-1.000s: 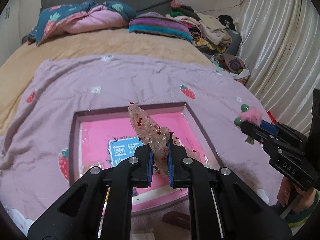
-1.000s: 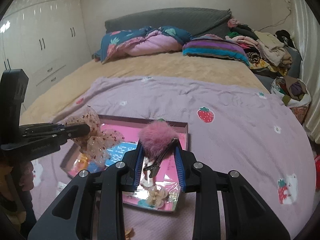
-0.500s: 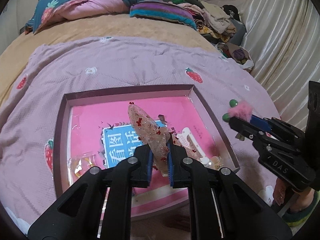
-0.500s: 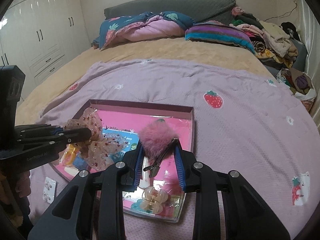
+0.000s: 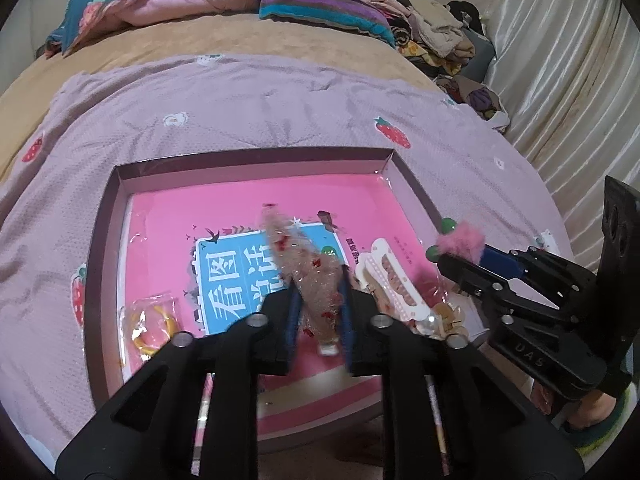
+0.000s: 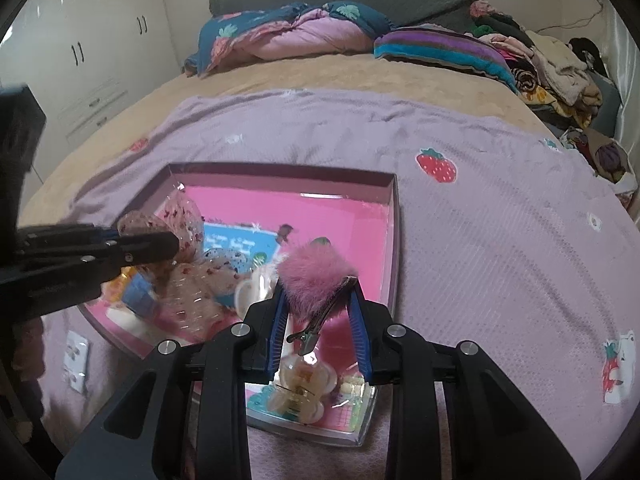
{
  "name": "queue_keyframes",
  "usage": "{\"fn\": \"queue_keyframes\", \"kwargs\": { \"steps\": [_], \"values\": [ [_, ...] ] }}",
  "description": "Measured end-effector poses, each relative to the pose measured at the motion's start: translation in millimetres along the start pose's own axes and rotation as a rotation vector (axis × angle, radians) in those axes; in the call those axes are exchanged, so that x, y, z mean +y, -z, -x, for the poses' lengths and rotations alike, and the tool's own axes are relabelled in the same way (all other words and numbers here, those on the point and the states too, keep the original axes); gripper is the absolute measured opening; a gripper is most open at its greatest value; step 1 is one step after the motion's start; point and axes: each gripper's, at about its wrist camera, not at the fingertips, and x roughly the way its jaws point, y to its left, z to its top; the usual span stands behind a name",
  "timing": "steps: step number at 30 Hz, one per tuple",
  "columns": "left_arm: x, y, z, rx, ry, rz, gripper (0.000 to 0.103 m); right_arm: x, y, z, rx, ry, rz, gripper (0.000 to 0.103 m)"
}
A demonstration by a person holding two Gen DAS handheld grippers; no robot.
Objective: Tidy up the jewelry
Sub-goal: 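Open both grippers over the tray and withdraw them, then move both grippers back toward the remaining items beside the tray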
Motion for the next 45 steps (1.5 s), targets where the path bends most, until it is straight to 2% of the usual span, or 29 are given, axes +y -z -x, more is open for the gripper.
{"fn": "queue_keyframes", "kwargs": {
  "steps": [11, 14, 17, 19, 21, 25, 29, 34, 35, 37, 40, 45],
  "values": [
    [4.2, 18.9, 4.0, 0.03, -0.027, 0.023, 0.029, -13.8, 12.4, -13.3, 0.047, 0.012, -0.065, 0.032],
    [1.4, 21.7, 9.8, 0.026, -0.04, 0.017, 0.034, -14.9, 13.3, -7.5, 0.035, 0.008, -0.074, 0.039],
    [1.5, 24.1, 14.9, 0.023, -0.046, 0.024, 0.035, -16.0, 14.9, -0.7, 0.026, -0.004, -0.083, 0.043],
    [1.8, 25.7, 19.3, 0.02, -0.051, 0.03, 0.035, -15.2, 15.6, 3.8, 0.019, 0.003, -0.087, 0.058],
    [1.9, 26.8, 24.4, 0.012, -0.058, 0.033, 0.035, -14.6, 16.4, 12.0, -0.003, 0.017, -0.088, 0.062],
    [3.0, 28.4, 40.1, -0.016, -0.064, 0.049, 0.042, -15.6, 17.9, 28.1, -0.037, 0.023, -0.1, 0.072],
    [2.2, 28.3, 57.5, -0.049, -0.06, 0.058, 0.054, -16.5, 21.6, 46.5, -0.064, 0.023, -0.126, 0.076],
    [0.0, 28.5, 78.6, -0.091, -0.066, 0.061, 0.056, -14.2, 25.5, 73.9, -0.11, 0.027, -0.142, 0.08],
    [0.5, 28.0, 81.9, -0.097, -0.064, 0.064, 0.06, -13.6, 26.1, 81.7, -0.124, 0.029, -0.145, 0.08],
    [-0.2, 28.7, 91.0, -0.115, -0.068, 0.066, 0.078, -12.7, 27.3, 90.2, -0.138, 0.028, -0.151, 0.082],
    [-2.6, 30.6, 105.9, -0.143, -0.07, 0.059, 0.078, -10.0, 30.9, 104.9, -0.158, 0.027, -0.157, 0.082],
    [-4.6, 36.7, 124.7, -0.176, -0.078, 0.059, 0.093, -2.5, 36.7, 126.9, -0.182, 0.041, -0.157, 0.089]
  ]
}}
